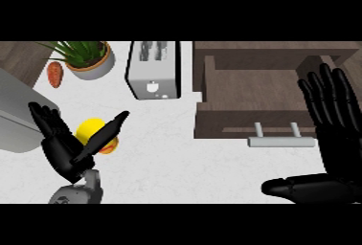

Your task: Pick up the cup, place it into the drawer and close the drawer

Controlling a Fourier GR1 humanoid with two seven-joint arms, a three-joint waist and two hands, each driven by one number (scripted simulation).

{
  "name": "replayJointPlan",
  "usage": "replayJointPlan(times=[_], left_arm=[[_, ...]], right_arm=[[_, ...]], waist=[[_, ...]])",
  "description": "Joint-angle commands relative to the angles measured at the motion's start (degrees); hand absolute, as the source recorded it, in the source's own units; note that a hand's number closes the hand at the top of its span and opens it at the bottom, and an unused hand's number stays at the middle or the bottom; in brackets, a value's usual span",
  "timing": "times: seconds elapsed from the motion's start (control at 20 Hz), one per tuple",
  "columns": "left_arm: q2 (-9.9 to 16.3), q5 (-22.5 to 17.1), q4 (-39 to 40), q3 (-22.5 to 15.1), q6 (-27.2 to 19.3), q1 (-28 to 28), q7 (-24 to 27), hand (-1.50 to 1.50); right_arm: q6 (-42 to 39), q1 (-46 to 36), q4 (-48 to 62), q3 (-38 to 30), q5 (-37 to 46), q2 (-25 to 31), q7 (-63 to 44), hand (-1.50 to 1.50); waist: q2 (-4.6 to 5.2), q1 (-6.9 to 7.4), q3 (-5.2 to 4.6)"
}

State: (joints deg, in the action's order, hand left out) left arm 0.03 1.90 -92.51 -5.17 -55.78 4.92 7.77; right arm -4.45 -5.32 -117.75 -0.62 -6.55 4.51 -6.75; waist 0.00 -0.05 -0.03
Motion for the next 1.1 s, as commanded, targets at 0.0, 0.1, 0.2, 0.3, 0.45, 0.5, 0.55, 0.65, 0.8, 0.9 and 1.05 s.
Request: replayJointPlan(times=[0.0, 0.1, 0.2, 0.3, 0.45, 0.5, 0.55, 0.65, 0.8, 0.9, 1.05], left_arm=[[0.3, -0.8, 0.3, 3.0, 0.6, -0.7, 0.2, -1.50], [1.5, -4.2, -0.4, 4.1, 4.3, -4.1, 2.1, -1.50], [0.0, -10.0, 7.5, 0.7, -1.3, -2.1, 11.8, -1.50], [0.0, -15.4, 6.8, 2.3, 3.4, -6.6, 17.5, -1.50], [0.0, -17.1, 7.9, -1.4, 0.5, -6.5, 18.4, -1.50], [0.0, -16.6, 8.3, 1.2, 3.8, -6.8, 17.9, -1.50], [0.0, -16.3, 14.1, 4.2, 1.8, 1.5, 16.2, -1.50], [0.0, -22.8, 13.6, 3.9, 7.4, -5.8, 24.1, -1.50], [0.0, -29.1, 23.6, 7.2, 10.8, -2.0, 32.5, -1.50], [0.0, -26.4, 19.3, 5.6, 9.5, -4.7, 28.8, -1.50], [0.0, -31.6, 22.7, 2.5, 5.3, -3.0, 35.4, -1.50]], right_arm=[[-2.2, 2.3, -1.4, -2.3, -2.4, 1.2, 0.6, -1.50], [0.0, -2.1, 3.0, 0.3, 1.4, -0.4, 1.3, -1.50], [0.4, 0.2, 1.2, 1.5, 2.4, -1.2, 1.6, -1.50], [1.6, -4.0, 2.5, 0.6, 2.2, -0.7, -1.5, -1.50], [-2.1, 0.7, 0.2, -2.5, -2.3, 1.1, -0.4, -1.50], [-0.3, -2.9, 0.7, -1.8, -1.5, 0.4, -2.5, -1.50], [-2.8, -0.5, -1.7, -4.4, -4.1, 2.9, -3.4, -1.50], [1.2, -5.1, 2.3, -0.5, 1.0, -0.1, -3.0, -1.50], [-0.9, -1.5, 0.4, -2.2, -1.7, 0.4, -1.0, -1.50], [0.5, -2.1, -1.0, -0.1, 0.2, -0.5, -3.0, -1.50], [-4.1, -0.7, -2.9, -6.0, -6.4, 3.8, -4.1, -1.50]], waist=[[-0.03, 0.00, 0.03], [-0.01, 0.22, 0.02], [0.01, -0.04, 0.00], [0.01, 0.20, -0.02], [-0.02, 0.03, 0.01], [-0.02, 0.13, 0.01], [0.01, -0.17, 0.01], [0.01, 0.18, -0.01], [0.05, -0.12, -0.02], [-0.02, 0.06, 0.01], [-0.02, -0.15, 0.01]])
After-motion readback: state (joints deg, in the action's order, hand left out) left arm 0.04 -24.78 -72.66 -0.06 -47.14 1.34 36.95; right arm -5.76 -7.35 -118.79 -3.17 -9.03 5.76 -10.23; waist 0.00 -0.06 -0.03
